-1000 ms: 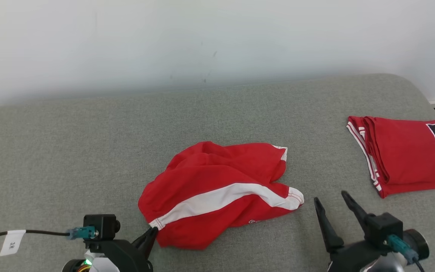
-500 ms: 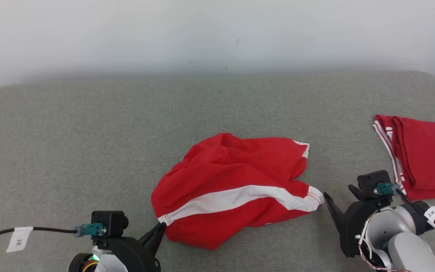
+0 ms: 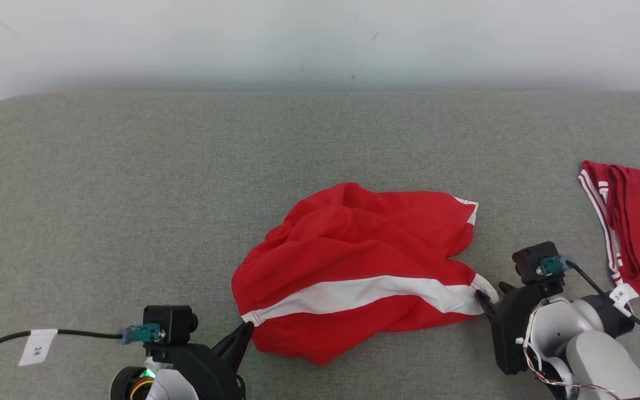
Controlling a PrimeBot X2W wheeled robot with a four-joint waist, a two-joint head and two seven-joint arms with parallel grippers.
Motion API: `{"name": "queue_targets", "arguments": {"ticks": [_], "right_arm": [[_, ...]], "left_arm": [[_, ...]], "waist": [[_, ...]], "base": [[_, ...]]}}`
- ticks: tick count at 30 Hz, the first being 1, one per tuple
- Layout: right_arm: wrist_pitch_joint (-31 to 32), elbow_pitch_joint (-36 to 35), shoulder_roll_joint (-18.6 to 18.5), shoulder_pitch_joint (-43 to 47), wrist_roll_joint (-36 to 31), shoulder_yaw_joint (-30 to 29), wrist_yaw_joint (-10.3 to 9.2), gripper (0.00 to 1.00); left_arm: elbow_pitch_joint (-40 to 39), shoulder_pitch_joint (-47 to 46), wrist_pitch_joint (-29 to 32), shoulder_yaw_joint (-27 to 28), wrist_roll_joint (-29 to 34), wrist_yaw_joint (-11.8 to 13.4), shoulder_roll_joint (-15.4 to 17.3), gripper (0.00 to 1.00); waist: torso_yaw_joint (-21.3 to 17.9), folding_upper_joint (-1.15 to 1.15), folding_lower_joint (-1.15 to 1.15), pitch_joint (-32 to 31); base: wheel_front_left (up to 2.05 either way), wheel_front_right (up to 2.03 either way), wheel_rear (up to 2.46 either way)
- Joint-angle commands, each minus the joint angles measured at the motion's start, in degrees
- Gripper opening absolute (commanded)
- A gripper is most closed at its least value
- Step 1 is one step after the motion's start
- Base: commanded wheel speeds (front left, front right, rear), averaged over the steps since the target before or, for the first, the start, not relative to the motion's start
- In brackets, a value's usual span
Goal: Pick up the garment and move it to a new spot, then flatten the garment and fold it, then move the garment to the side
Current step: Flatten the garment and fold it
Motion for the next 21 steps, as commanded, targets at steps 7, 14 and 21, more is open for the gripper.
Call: {"name": "queue_targets", "arguments": {"ticks": [7,14,21], "right_arm": [[1.75,-0.73,-0.8,-0.99,1.4,1.31,-0.11,0.01],[-0.43,-2.97,-0.81,-0.59,0.03,0.07,-0.11,0.0],[1.09,-3.58,-1.36,0.65,0.36,-0.13,-0.11,1.0]], "left_arm": [[0.66,-1.1,-0.7,-0.38,0.17,0.07,-0.25,0.0],[0.12,-1.27,-2.57,0.74,0.37,0.57,0.3,0.0],[-0.39,-0.4,-1.86,0.13,-0.05,0.82,0.17,0.0]], "waist": [[0.31,0.0,0.0,0.95],[-0.52,0.0,0.0,-0.16],[-1.4,0.0,0.0,-0.43]], "base": [[0.0,0.0,0.0],[0.0,0.0,0.0],[0.0,0.0,0.0]]}}
